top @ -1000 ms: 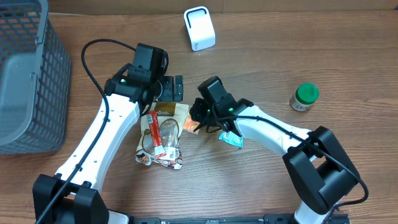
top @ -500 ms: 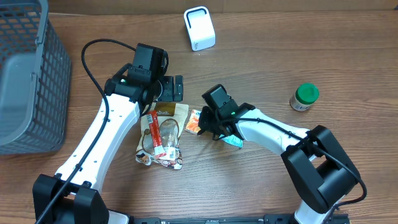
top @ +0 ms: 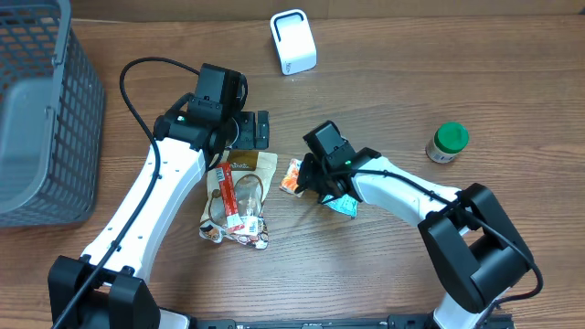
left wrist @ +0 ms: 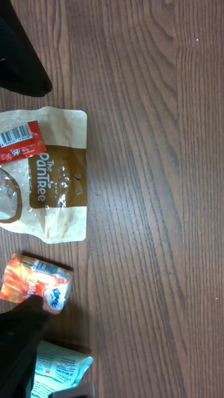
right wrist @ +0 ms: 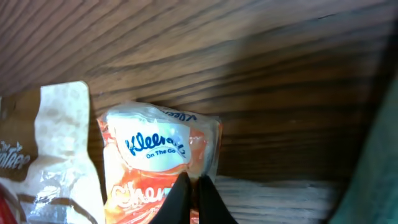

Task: Scan the item barcode
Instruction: 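Close the right gripper on the Kleenex pack and adjust grip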

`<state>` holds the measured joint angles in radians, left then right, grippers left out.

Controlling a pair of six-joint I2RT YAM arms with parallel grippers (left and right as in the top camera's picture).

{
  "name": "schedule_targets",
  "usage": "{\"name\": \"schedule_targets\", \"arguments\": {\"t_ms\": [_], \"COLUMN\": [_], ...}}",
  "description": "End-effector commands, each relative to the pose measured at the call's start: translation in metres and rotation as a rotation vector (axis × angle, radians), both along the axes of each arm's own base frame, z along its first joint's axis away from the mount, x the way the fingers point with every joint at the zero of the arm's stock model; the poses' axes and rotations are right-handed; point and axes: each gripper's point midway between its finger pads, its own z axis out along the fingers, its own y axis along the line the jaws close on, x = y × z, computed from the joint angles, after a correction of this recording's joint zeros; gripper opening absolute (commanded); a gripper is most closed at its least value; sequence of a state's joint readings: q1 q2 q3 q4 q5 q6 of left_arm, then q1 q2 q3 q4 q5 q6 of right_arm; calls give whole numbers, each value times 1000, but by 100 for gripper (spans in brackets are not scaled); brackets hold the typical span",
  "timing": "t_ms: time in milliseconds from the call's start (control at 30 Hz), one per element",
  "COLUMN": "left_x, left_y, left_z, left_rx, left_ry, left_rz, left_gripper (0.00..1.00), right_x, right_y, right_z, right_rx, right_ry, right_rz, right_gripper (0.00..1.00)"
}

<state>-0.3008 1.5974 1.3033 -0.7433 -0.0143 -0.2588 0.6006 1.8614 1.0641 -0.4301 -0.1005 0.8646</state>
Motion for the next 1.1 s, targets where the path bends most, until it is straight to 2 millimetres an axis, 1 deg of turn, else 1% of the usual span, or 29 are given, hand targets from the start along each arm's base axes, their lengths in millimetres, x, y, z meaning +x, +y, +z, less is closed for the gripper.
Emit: {"name": "schedule_targets", "arguments": {"t_ms": [0, 233, 267, 300, 400, 433, 467, 533, 567, 600, 667, 767, 833, 933, 1067], "left_x": [2, 2, 2, 2, 2, 2, 2, 2, 2, 2, 2, 2, 2, 2, 2], "left_y": [-2, -2, -2, -2, -2, -2, -2, -2, -2, -2, -2, -2, -2, -2, -2], "left_z": [8, 8, 8, 8, 8, 8, 8, 8, 8, 8, 8, 8, 8, 8, 8], "left_rx": [-17, -17, -17, -17, -17, -17, -17, -17, -17, -17, -17, -17, -17, -17, -17], "left_ry": [-16, -16, -16, -16, -16, -16, -16, -16, -16, -16, -16, -16, -16, -16, -16], "left_rz": [4, 4, 4, 4, 5, 5, 4, 4, 4, 4, 5, 5, 4, 4, 5], "left_gripper": [100, 100, 100, 100, 100, 100, 100, 100, 100, 100, 100, 100, 100, 100, 100], "right_x": [-1, -2, -1, 1, 7, 8, 10, 14, 16, 18, 22, 27, 30, 32, 29], "right_y": [-27, -29, -27, -22, 6, 12, 16, 16, 15, 13, 12, 24, 29, 30, 23], "right_z": [-15, -16, -15, -13, -1, 2, 5, 6, 6, 5, 7, 20, 30, 33, 28], "right_rx": [-80, -85, -74, -55, 48, 72, 85, 72, 60, 44, 35, 87, 109, 112, 76], "right_ry": [32, 39, 33, 20, -57, -75, -101, -128, -144, -154, -170, -182, -190, -191, -170], "right_rz": [-56, -57, -50, -23, 160, 199, 237, 261, 273, 268, 261, 280, 287, 280, 265], "right_gripper": [4, 4, 4, 4, 4, 4, 4, 4, 5, 10, 13, 22, 25, 27, 27]}}
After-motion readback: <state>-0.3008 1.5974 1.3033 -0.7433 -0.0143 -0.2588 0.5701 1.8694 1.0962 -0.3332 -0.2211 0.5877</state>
